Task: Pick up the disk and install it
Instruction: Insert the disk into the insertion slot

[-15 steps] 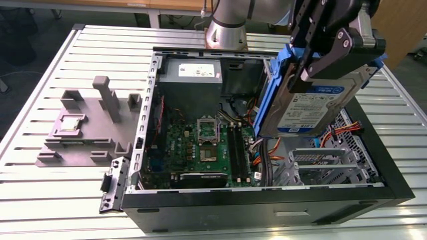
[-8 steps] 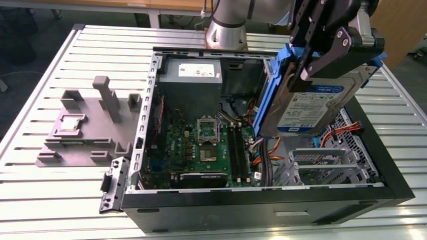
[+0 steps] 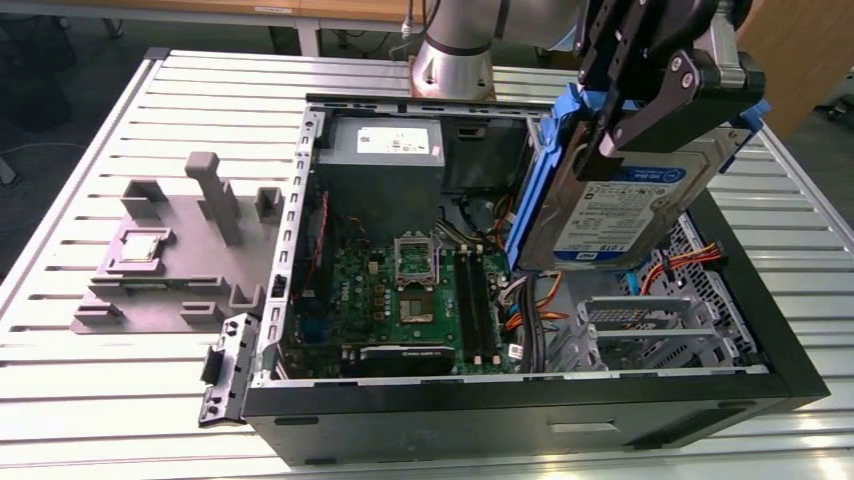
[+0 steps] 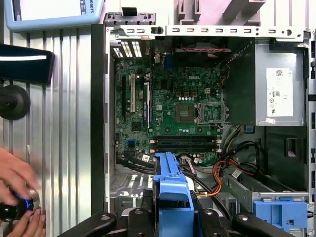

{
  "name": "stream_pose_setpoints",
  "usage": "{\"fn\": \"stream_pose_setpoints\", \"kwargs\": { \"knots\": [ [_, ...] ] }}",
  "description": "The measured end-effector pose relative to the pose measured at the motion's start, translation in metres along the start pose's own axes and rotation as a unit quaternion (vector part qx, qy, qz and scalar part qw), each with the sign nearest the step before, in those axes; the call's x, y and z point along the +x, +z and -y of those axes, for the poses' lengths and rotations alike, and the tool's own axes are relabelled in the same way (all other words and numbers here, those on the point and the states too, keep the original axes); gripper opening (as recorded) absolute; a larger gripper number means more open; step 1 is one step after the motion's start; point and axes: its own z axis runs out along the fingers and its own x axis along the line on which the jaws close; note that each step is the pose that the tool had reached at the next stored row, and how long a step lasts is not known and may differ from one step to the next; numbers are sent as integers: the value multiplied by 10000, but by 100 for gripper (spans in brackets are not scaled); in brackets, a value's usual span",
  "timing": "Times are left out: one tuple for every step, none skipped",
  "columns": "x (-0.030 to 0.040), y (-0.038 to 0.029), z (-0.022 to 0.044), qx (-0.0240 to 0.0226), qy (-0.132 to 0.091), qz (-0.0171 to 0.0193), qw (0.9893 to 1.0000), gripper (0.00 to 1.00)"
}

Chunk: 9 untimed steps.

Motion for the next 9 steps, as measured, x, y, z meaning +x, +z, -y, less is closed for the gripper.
{"fn": "stream_pose_setpoints", "kwargs": {
  "knots": [
    [-1,0,0,0,0,0,10000,37],
    [-3,0,0,0,0,0,10000,37],
    [-4,0,0,0,0,0,10000,37],
    [-6,0,0,0,0,0,10000,37],
    [-6,0,0,0,0,0,10000,37],
    [-9,0,0,0,0,0,10000,37],
    [-9,0,0,0,0,0,10000,37],
    [-15,0,0,0,0,0,10000,37],
    [-19,0,0,0,0,0,10000,37]
  ]
}}
